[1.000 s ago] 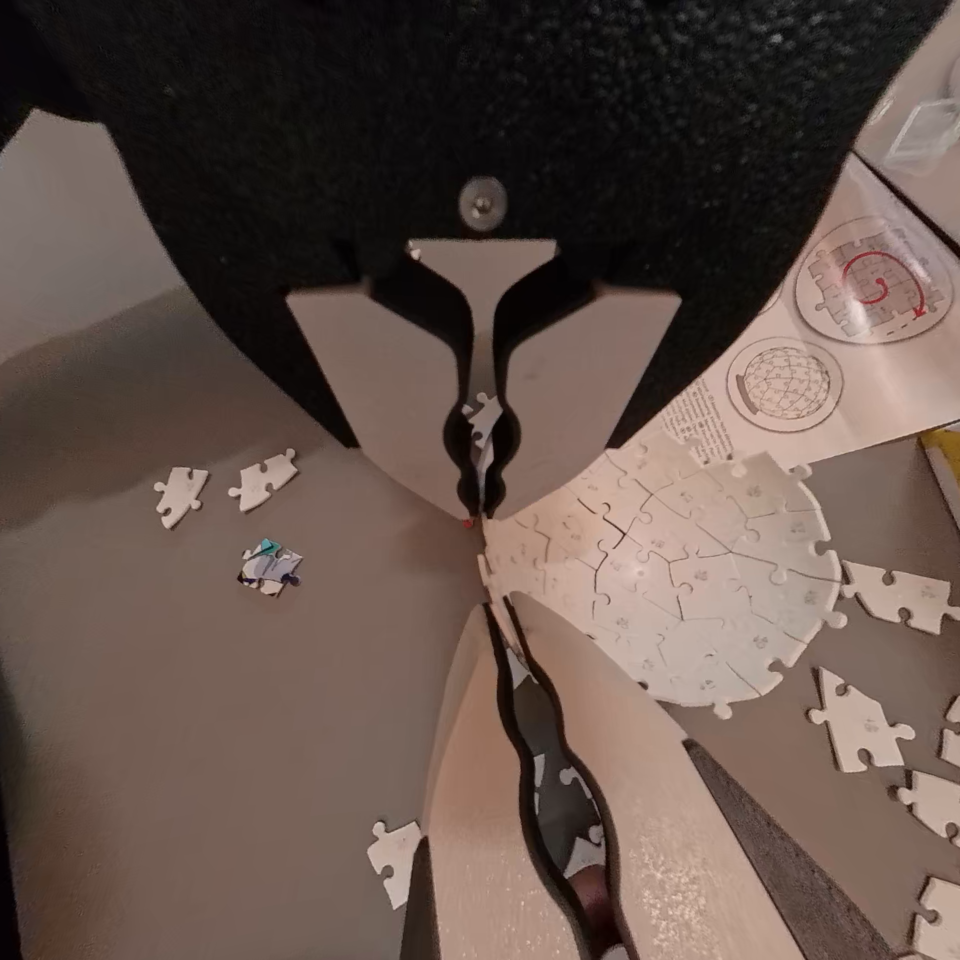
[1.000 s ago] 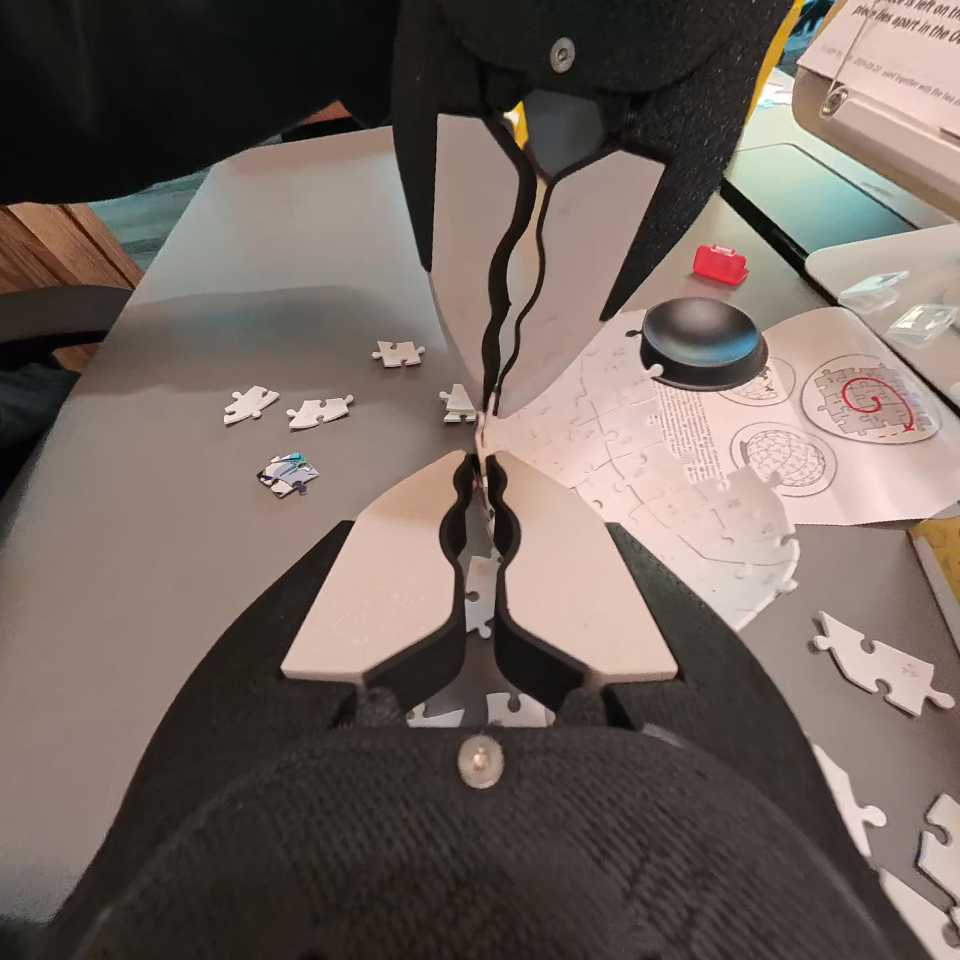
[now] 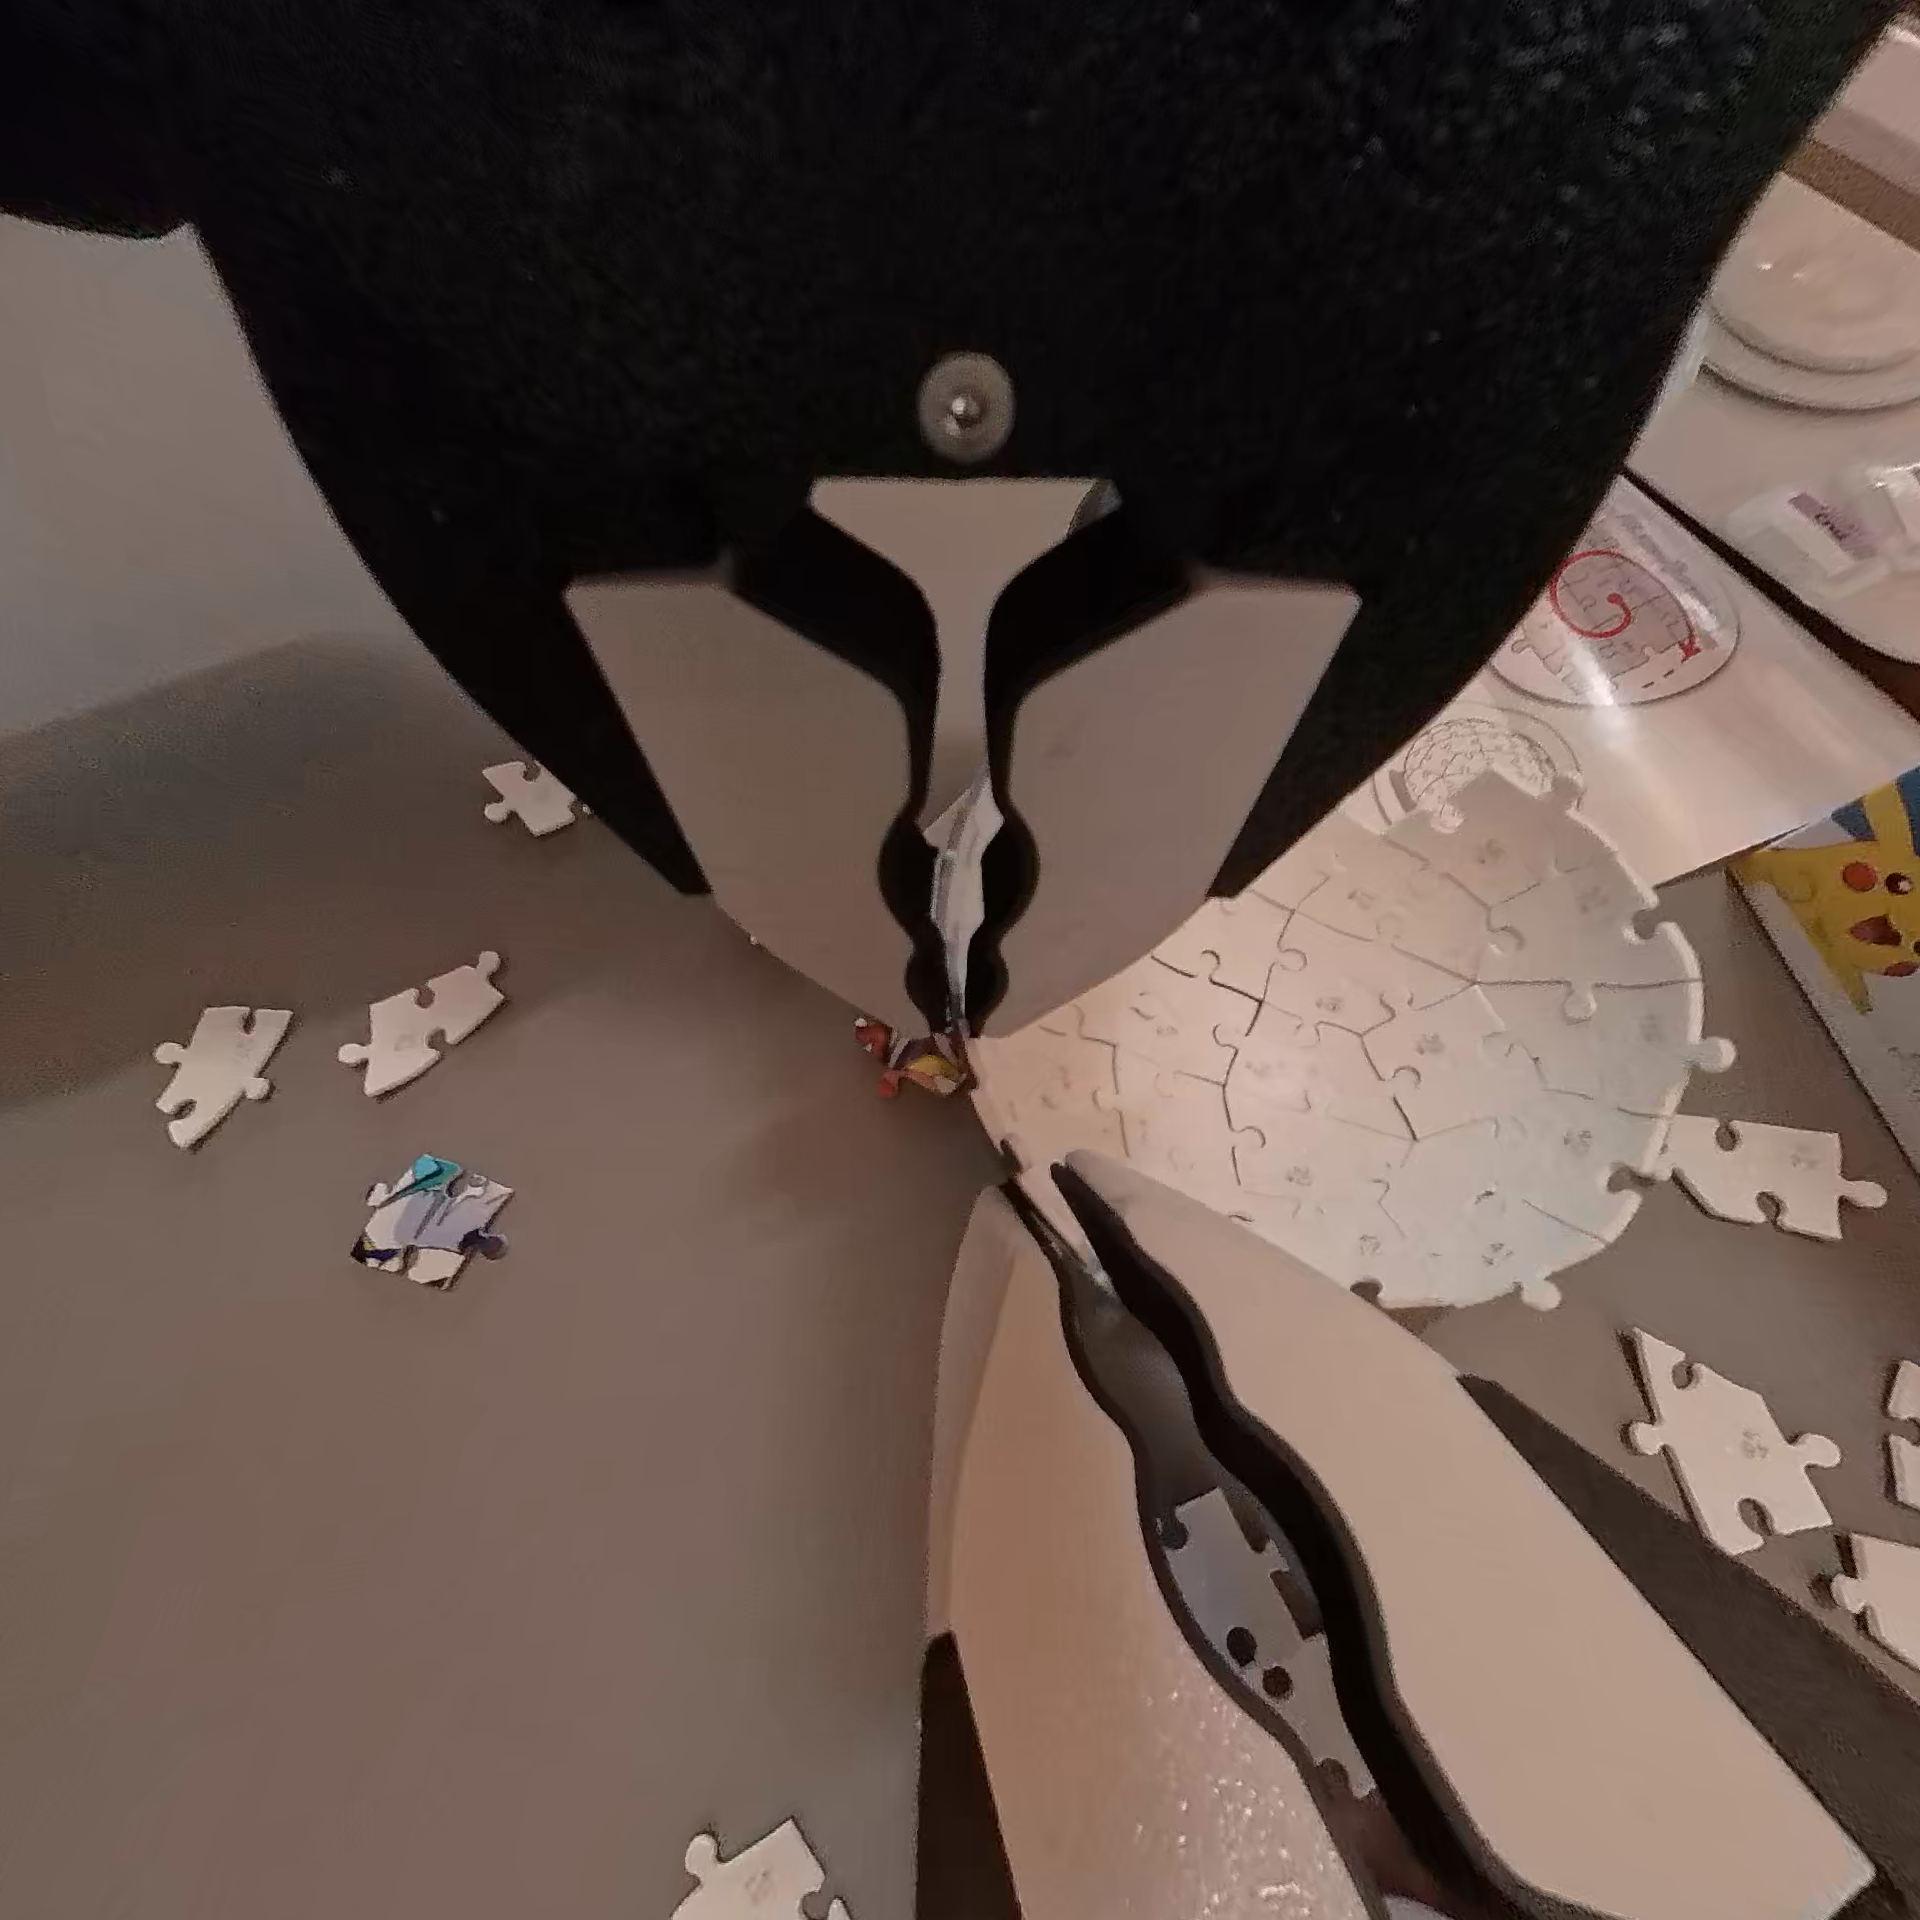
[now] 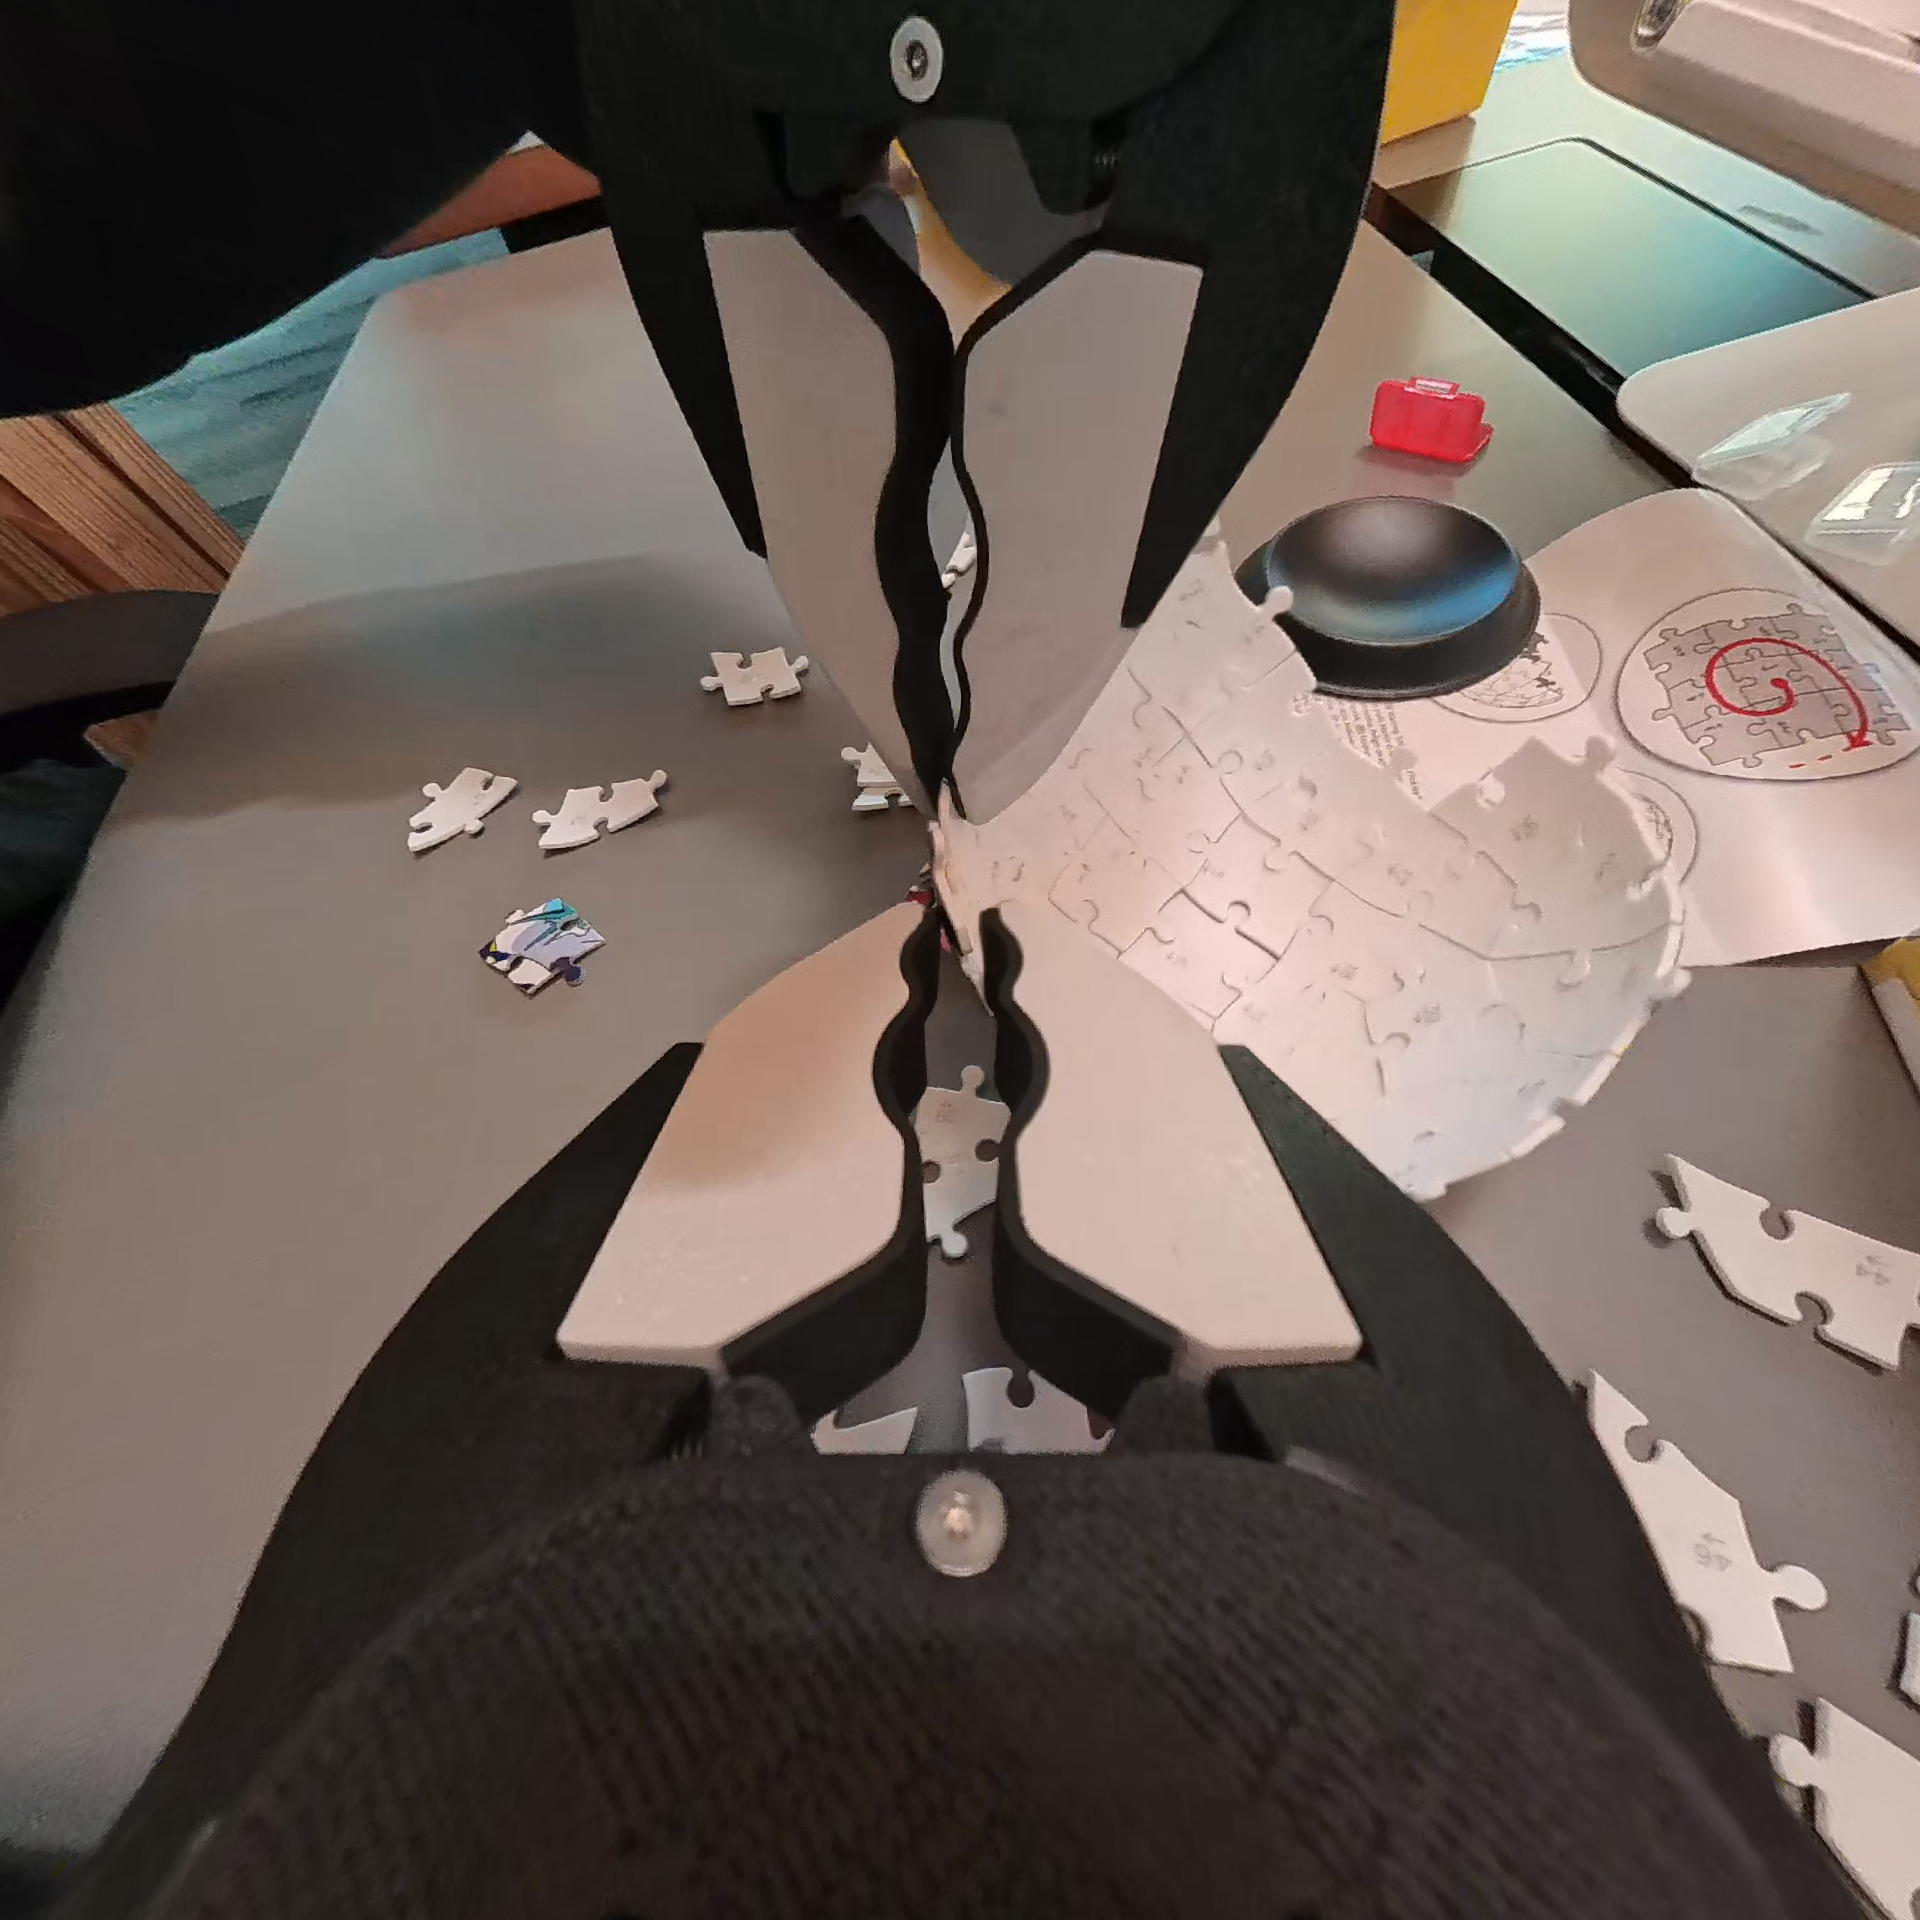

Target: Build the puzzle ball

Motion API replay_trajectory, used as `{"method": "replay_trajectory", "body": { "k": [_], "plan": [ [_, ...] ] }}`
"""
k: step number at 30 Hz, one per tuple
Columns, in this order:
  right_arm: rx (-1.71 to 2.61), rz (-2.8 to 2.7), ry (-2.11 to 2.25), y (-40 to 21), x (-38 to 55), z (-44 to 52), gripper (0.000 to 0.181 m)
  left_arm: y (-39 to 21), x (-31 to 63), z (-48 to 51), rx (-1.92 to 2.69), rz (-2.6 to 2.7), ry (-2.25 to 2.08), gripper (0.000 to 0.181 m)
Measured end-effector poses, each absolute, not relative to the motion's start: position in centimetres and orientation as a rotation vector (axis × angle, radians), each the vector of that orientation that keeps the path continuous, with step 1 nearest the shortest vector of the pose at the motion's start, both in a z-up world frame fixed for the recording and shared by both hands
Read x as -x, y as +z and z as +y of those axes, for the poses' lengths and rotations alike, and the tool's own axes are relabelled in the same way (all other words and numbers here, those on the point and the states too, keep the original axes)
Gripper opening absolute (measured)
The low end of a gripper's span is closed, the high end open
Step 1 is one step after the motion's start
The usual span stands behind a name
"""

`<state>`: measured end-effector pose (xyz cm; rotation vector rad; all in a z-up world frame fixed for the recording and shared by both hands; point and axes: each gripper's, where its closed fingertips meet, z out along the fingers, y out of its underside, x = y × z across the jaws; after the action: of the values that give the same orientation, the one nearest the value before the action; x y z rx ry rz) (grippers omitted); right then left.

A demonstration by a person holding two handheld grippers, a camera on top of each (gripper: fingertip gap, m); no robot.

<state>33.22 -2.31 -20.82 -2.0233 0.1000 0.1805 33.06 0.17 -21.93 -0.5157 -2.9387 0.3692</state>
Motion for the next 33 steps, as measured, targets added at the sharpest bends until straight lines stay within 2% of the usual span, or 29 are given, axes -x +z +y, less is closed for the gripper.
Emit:
{"method": "replay_trajectory", "body": {
  "k": [22, 26, 33],
  "plan": [
    [1.963, 0.163, 0.223, -20.5, -33.7, -1.9, 0.003, -21.9, -34.0, -0.3, 0.506, -3.006, 0.398, 0.01],
    [1.965, 0.162, 0.22, -20.5, -33.7, -1.9, 0.003, -22.1, -34.1, -0.6, 0.53, -3.012, 0.372, 0.004],
    [1.971, 0.171, 0.209, -20.6, -33.8, -1.8, 0.003, -22.5, -34.2, -1.0, 0.55, -3.015, 0.325, 0.003]
  ]
}}
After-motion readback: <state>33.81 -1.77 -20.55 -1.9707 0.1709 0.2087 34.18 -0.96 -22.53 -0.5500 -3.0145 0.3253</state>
